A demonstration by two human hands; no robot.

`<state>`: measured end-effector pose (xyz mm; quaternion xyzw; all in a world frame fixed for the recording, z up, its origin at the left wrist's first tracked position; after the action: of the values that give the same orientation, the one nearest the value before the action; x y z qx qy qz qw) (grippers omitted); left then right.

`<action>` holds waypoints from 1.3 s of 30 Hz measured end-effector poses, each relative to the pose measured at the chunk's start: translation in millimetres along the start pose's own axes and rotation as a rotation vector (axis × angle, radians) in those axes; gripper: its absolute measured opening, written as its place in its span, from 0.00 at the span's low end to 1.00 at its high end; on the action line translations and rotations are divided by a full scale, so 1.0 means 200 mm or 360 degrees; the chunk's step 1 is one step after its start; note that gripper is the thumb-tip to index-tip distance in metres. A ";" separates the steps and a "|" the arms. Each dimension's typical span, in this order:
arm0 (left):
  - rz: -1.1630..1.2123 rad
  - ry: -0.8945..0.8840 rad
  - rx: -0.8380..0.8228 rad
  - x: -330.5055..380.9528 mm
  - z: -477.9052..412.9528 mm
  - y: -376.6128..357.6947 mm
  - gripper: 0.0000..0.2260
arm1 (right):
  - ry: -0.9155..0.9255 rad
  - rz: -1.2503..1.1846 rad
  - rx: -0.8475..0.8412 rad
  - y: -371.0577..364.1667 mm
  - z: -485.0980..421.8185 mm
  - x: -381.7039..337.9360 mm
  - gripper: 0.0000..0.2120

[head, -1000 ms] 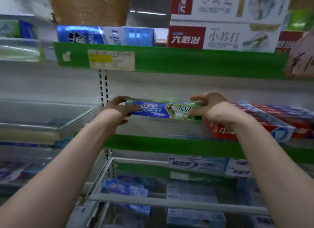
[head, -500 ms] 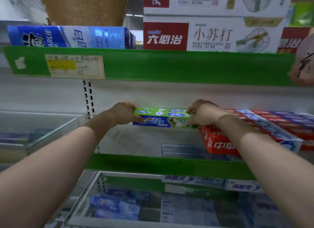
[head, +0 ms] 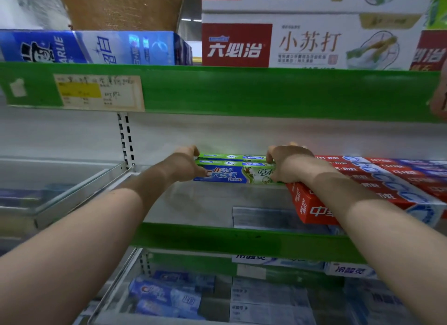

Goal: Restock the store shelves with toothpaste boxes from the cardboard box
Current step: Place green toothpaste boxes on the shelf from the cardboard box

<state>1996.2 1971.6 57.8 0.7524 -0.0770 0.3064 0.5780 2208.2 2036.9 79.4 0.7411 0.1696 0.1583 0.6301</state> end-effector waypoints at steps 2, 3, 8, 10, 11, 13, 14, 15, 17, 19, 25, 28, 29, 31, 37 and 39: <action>-0.0058 -0.0015 0.0013 0.01 0.00 0.00 0.27 | -0.0004 0.0052 0.0047 0.00 0.00 -0.01 0.14; -0.0083 -0.0028 0.0021 0.02 0.00 0.00 0.29 | -0.0008 0.0077 0.0070 0.00 -0.01 -0.01 0.14; -0.0290 -0.0039 0.0038 0.02 -0.02 -0.02 0.24 | -0.0023 0.0128 0.0122 -0.01 -0.02 -0.01 0.16; -0.0421 -0.0015 0.0052 0.02 -0.02 -0.03 0.20 | -0.0018 0.0143 0.0140 0.00 -0.02 -0.02 0.18; -0.0470 -0.0008 0.0065 0.03 -0.02 -0.03 0.19 | -0.0011 0.0152 0.0150 0.00 -0.01 -0.02 0.19; -0.0556 -0.0013 0.0098 0.04 -0.02 -0.02 0.18 | 0.0018 0.0169 0.0174 0.01 -0.01 -0.03 0.18; -0.0609 -0.0024 0.0124 0.05 -0.02 -0.02 0.18 | 0.0033 0.0170 0.0183 0.01 -0.01 -0.03 0.18; -0.0678 -0.0036 0.0167 0.06 -0.01 -0.01 0.17 | 0.0045 0.0157 0.0189 0.01 0.00 -0.03 0.17; -0.0798 -0.0091 0.0267 0.09 0.00 0.00 0.16 | 0.0081 0.0092 0.0206 0.02 0.01 -0.04 0.15; -0.0766 -0.0185 0.0293 0.11 0.01 -0.01 0.16 | 0.0125 0.0024 0.0263 0.03 0.02 -0.05 0.13; -0.0719 -0.0225 0.0295 0.13 0.01 -0.02 0.16 | 0.0097 0.0009 0.0217 0.04 0.01 -0.05 0.08; -0.0836 -0.0246 0.0362 0.15 0.01 -0.03 0.15 | 0.0102 -0.0005 0.0263 0.05 0.00 -0.05 0.07; -0.0861 -0.0249 0.0378 0.15 0.01 -0.03 0.15 | 0.0107 -0.0024 0.0284 0.05 0.01 -0.05 0.08; -0.0891 -0.0254 0.0402 0.16 0.01 -0.03 0.14 | 0.0104 -0.0040 0.0282 0.06 0.01 -0.05 0.08; -0.0913 -0.0255 0.0400 0.16 0.02 -0.05 0.13 | 0.0029 -0.0037 0.0171 0.04 -0.02 -0.05 0.08; -0.0919 -0.0247 0.0359 0.16 0.03 -0.04 0.14 | -0.0004 0.0015 0.0162 0.05 -0.03 -0.06 0.09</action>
<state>2028.6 1976.2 68.4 0.8237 0.1304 0.0782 0.5463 2194.1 2035.4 89.2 0.7730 0.1733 0.1516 0.5911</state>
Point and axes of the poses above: each hand's wrist, its own z-axis away from the middle knuckle, its own y-axis out of the back of the hand, x = y × z, the point moved 7 cm from there along -z, towards the middle knuckle, and after that the axes turned 3 degrees about -z, right-handed, at the moved point
